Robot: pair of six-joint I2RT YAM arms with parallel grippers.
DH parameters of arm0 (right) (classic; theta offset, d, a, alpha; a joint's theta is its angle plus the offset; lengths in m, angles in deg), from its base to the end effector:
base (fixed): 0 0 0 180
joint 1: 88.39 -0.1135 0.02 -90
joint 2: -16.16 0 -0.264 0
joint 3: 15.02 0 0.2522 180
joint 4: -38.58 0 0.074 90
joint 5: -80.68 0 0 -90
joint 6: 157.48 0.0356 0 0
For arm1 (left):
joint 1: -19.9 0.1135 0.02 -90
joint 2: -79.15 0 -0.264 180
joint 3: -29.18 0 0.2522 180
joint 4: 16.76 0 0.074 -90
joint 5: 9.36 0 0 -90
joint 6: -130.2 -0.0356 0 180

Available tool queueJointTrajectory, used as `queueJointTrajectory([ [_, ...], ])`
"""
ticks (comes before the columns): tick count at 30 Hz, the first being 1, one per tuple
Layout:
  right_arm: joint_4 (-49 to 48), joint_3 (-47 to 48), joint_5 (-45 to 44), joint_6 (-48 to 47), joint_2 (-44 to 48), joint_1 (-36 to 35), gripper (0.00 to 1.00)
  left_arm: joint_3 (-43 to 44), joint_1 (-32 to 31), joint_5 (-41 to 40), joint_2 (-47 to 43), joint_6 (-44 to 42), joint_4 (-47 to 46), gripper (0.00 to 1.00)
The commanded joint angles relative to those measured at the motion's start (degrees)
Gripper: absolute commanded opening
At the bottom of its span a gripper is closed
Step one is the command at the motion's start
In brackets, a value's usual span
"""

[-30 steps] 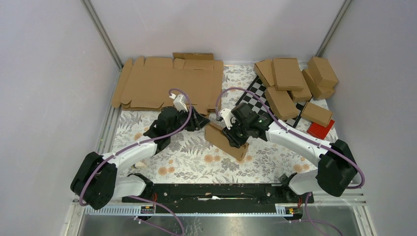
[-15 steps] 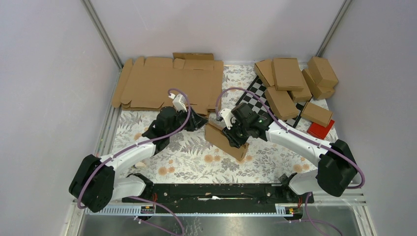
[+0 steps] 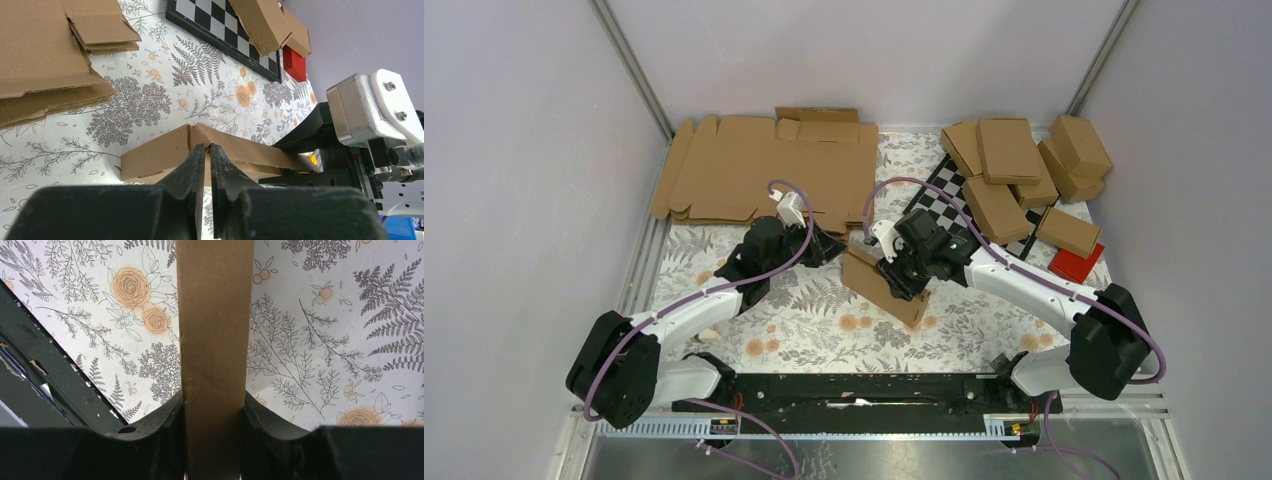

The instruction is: Fold the paper box

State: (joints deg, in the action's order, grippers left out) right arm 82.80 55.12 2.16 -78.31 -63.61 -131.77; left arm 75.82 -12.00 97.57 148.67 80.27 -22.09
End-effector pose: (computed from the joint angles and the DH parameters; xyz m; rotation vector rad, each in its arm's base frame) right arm 0.2030 0.2016 0.2432 -1.2360 2.2314 0.4792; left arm 0.2178 -0.1478 0.2302 0.0756 2.0261 -1.1103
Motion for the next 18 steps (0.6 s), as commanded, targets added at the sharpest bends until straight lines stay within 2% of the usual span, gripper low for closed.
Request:
queueJointTrajectory([
  [1, -0.2, -0.2, -0.4, -1.1, 1.1, 0.0, 0.31, -0.5, 0.3, 0.4, 0.3, -1.6, 1.8, 0.07],
  [15, -0.1, -0.5, -0.3, -1.0, 1.1, 0.0, 0.31, -2.3, 0.3, -3.6, 0.3, -6.0, 5.3, 0.07],
  [18, 0.2, -0.4, -0.3, -1.1, 1.1, -0.1, 0.31, -0.8, 0.3, -3.1, -1.0, -6.9, 6.9, 0.15],
])
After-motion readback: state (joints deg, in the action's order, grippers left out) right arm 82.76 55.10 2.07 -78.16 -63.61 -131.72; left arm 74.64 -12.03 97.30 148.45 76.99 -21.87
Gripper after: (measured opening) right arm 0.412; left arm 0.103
